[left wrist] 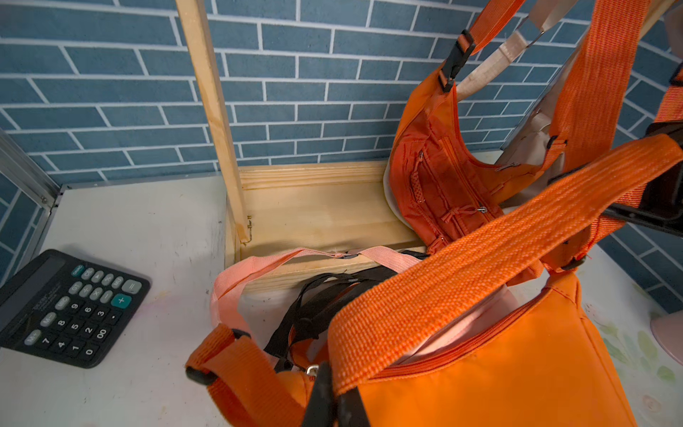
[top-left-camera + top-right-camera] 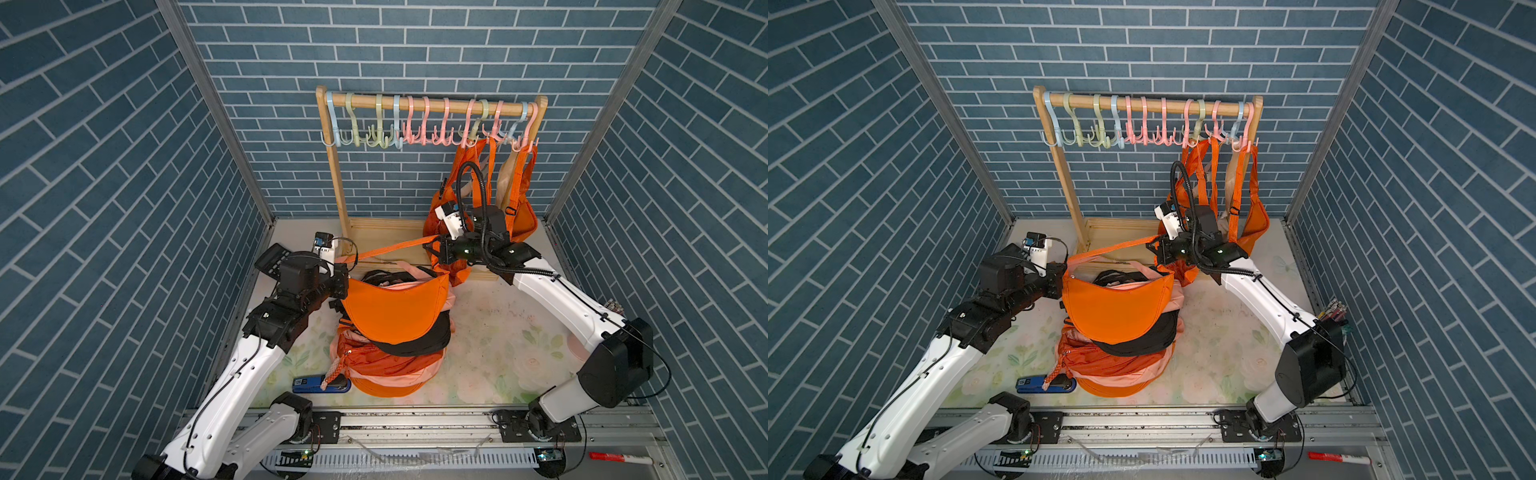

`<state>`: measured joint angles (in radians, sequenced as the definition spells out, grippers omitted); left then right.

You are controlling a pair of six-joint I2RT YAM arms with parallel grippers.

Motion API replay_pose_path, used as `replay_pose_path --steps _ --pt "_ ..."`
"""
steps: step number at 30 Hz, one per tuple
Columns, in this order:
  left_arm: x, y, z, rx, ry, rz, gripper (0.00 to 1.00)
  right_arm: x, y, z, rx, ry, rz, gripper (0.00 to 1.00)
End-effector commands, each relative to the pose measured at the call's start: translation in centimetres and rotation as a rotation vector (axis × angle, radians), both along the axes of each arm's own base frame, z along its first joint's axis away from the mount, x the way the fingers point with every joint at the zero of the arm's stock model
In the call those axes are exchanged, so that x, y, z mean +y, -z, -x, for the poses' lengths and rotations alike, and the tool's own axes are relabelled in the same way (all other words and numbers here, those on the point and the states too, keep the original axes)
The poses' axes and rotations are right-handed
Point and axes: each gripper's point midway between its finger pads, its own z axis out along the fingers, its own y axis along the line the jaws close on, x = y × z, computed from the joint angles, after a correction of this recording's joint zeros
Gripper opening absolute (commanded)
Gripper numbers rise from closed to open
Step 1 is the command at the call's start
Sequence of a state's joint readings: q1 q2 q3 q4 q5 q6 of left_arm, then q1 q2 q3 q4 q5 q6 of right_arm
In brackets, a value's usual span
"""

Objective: Take the bag off the hook
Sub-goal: Place the bag inside the bag.

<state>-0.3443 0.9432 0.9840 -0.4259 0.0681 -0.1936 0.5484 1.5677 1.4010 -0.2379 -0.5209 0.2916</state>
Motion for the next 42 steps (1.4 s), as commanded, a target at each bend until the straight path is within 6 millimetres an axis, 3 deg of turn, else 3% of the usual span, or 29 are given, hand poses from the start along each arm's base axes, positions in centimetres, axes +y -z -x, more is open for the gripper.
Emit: replay_pose_path --steps 1,7,15,20,23,31,32,33,34,42 --pt "2.4 2.2 -0.9 0.063 -0.12 -0.002 0.0 -0.9 0.9 -2.6 0.028 0.074 -0.018 0.0" --pt "2.2 4.9 -1.8 0.141 -0.117 0.019 0.0 0.2 3.0 -3.8 0.065 0.055 -0.016 0.0" --pt "2.5 7.8 -3.7 0.229 -0.139 0.115 0.0 1.5 6.3 -5.2 0.125 0.027 -0.005 0.09" --pt "2.9 8.8 -4.2 0.251 -0.152 0.109 0.0 2.4 8.1 -6.0 0.164 0.007 -0.002 0.17" --pt "2.9 9.4 -4.2 0.266 -0.15 0.101 0.0 2.9 9.0 -6.2 0.183 -0.018 0.001 0.29" --pt "3.0 10.2 -4.4 0.278 -0.143 0.072 0.27 2.8 10.4 -6.8 0.202 -0.028 0.017 0.48" --pt "3.0 10.2 -4.4 0.279 -0.143 0.071 0.32 2.7 10.5 -6.8 0.204 -0.027 0.019 0.57" --pt "3.0 10.3 -4.3 0.278 -0.144 0.067 0.36 2.6 10.5 -6.9 0.204 -0.025 0.021 0.77" --pt "3.1 10.3 -4.4 0.278 -0.146 0.066 0.4 2.5 10.5 -7.0 0.204 -0.025 0.024 0.85" --pt "3.7 9.2 -4.1 0.238 -0.168 0.058 0.68 1.3 9.1 -6.9 0.171 -0.017 0.042 0.88"
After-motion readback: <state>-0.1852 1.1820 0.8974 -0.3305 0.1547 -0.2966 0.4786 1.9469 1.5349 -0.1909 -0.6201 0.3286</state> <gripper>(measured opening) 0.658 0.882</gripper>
